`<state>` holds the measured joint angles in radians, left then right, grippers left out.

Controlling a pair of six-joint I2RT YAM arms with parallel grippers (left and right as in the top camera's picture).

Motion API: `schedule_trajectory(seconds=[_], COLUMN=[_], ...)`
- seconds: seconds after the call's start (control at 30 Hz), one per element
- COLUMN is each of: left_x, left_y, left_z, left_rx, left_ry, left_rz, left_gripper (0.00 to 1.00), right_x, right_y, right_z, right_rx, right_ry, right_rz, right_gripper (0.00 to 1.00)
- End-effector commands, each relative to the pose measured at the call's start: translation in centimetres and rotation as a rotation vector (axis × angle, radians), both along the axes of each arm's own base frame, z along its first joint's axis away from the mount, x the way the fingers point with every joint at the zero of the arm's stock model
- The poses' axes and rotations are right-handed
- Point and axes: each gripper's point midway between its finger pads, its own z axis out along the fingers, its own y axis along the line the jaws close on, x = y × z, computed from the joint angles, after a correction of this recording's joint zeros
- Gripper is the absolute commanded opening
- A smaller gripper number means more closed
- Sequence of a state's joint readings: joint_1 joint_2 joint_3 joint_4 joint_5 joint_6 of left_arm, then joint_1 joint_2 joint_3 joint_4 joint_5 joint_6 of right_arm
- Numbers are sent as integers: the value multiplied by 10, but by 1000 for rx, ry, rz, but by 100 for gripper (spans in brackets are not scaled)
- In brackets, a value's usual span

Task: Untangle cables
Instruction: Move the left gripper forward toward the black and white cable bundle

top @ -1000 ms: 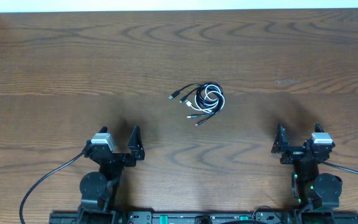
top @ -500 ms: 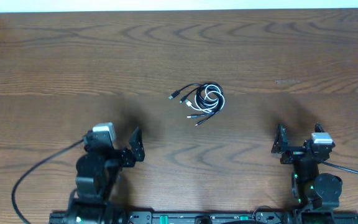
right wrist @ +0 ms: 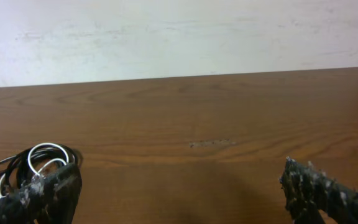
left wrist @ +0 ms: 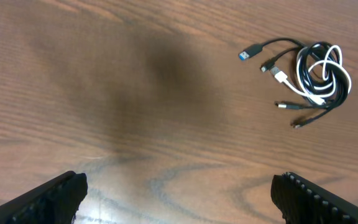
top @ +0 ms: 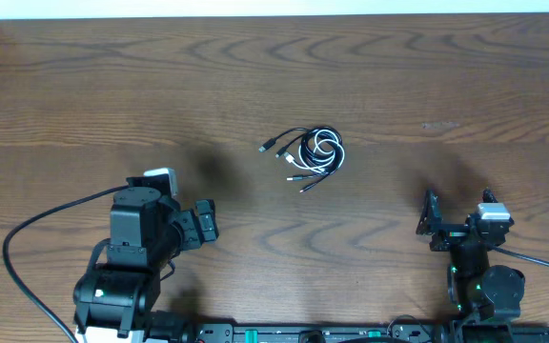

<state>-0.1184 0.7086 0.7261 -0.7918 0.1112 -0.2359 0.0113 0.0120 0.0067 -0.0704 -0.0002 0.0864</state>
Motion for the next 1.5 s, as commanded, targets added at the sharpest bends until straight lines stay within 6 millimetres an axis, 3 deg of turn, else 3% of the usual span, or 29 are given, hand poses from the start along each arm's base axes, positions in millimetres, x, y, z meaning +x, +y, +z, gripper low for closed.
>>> schedule_trajectory(seconds=[0.0,0.17,0.33,0.53,0.73,0.93,1.47], left_x=[1,1,1,6,9,10,11], left_y=[-1,-1,-1,-2,-3,-4,-7], left_z=[13,13,13,17,18,13,3], left_rx=[-10,-10,-10,-19,-26,-27,-35], left_ry=[-20,-19,-19,-43,-48,-24,23], left_rz=[-4,-4,-4,1,4,2,-8], left_gripper=[100,100,100,100,100,100,100], right_x=[0,0,-1,-2,-10,-13,8], right_y=[-2,1,20,20,22,22,21], right_z=[0,0,4,4,-8,-1,-3], right_rx=[-13,-12,12,45,128,131,107], right_ry=[-1,-1,-16,-5,131,218,698], right_rz=[-9,7,117,115,116,110,92], right_gripper=[99,99,99,99,99,99,99])
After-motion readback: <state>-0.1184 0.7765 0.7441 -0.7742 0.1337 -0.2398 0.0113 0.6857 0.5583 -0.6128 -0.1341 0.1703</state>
